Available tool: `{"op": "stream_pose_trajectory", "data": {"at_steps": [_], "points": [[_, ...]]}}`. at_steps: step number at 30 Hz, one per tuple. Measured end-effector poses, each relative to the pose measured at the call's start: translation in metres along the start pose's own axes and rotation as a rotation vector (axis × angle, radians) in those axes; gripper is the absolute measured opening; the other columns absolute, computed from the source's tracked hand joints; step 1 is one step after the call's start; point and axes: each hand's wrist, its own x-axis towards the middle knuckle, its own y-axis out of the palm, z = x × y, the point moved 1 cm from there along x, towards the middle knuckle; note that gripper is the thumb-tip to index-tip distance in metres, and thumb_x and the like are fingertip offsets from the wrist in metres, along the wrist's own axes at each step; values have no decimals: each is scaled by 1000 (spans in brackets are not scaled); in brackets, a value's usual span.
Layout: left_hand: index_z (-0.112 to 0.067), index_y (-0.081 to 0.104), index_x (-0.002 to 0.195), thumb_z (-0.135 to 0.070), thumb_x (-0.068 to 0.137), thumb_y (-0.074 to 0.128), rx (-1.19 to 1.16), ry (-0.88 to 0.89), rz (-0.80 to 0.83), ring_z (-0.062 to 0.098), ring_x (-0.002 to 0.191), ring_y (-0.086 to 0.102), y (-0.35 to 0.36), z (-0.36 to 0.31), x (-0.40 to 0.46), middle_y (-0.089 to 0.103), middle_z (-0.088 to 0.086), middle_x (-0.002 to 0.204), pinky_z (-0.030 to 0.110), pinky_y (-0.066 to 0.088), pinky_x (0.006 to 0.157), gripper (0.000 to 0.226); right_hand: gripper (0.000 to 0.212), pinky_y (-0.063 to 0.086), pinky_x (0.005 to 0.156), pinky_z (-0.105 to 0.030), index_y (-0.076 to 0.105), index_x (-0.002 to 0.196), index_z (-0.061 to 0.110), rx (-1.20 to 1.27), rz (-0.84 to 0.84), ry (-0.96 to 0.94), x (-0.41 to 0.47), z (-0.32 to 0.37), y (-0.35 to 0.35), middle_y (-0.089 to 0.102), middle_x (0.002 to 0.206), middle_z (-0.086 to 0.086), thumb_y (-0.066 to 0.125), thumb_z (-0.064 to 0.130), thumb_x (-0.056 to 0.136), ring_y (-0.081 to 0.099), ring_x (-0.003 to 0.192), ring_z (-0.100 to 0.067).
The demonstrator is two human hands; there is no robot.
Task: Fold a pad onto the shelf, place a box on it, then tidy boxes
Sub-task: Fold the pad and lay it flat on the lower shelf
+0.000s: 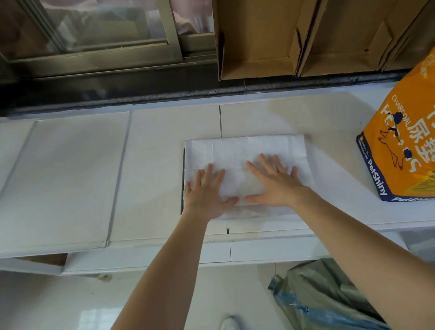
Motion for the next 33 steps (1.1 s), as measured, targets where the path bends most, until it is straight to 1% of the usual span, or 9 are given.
{"op": "stream_pose_trajectory", "data": {"at_steps": [3,6,9,14,18,21,24,28,33], "points": [[-33,-3,149,-62,87,41,70,86,-119,22,147,-8,-13,-9,-18,-11,-2,160,43,-1,119,81,89,-1,115,-58,-8,148,35,-27,-97,-41,-21,-5,-20,-17,158,3,44,67,83,-16,146,-24],[-33,-4,149,-62,87,40,98,146,-171,23,147,-10,-35,-18,-40,-11,-4,160,43,-1,120,82,88,0,116,-55,-8,148,34,-65,-148,-50,-47,-9,-39,-15,159,3,42,67,83,-13,146,-22],[-33,-4,149,-63,87,39,116,170,-231,23,147,-7,-64,-27,-66,-9,-3,160,44,0,120,81,86,2,116,-53,-6,148,33,-75,-199,-65,-77,-5,-61,-12,159,3,42,66,84,-10,147,-21],[-33,-5,149,-67,86,35,236,189,-333,24,147,-6,-114,-50,-115,-8,-2,160,46,-2,117,81,84,6,116,-53,-3,149,33,-76,-321,-131,-141,5,-100,-8,160,5,42,65,85,-5,147,-19],[-33,-2,149,-68,85,39,257,188,-406,23,147,-4,-154,-69,-166,-5,-3,160,46,0,118,83,83,6,116,-53,-2,148,34,-87,-382,-185,-196,15,-135,-5,160,5,40,66,85,-1,147,-19],[-32,2,149,-66,84,43,292,229,-474,23,148,-2,-186,-81,-211,0,-2,161,48,3,119,84,81,7,116,-52,1,149,34,-73,-457,-250,-241,23,-163,-1,160,5,41,64,86,3,147,-18],[-31,4,149,-66,84,42,307,269,-562,21,148,1,-218,-90,-252,3,-3,160,46,5,119,83,78,13,116,-49,4,149,34,-115,-552,-313,-290,32,-193,5,160,6,42,63,87,9,146,-18],[-33,8,149,-68,83,40,334,338,-723,19,147,7,-255,-104,-301,12,-4,160,44,9,118,81,76,21,115,-45,8,149,32,-186,-671,-390,-346,46,-230,13,159,4,41,61,87,18,144,-18],[-35,13,148,-66,84,42,340,387,-893,18,147,10,-300,-125,-356,14,-6,159,40,9,117,77,69,32,107,-39,19,147,32,-215,-863,-451,-406,61,-274,28,154,4,42,59,88,29,139,-17]]}}
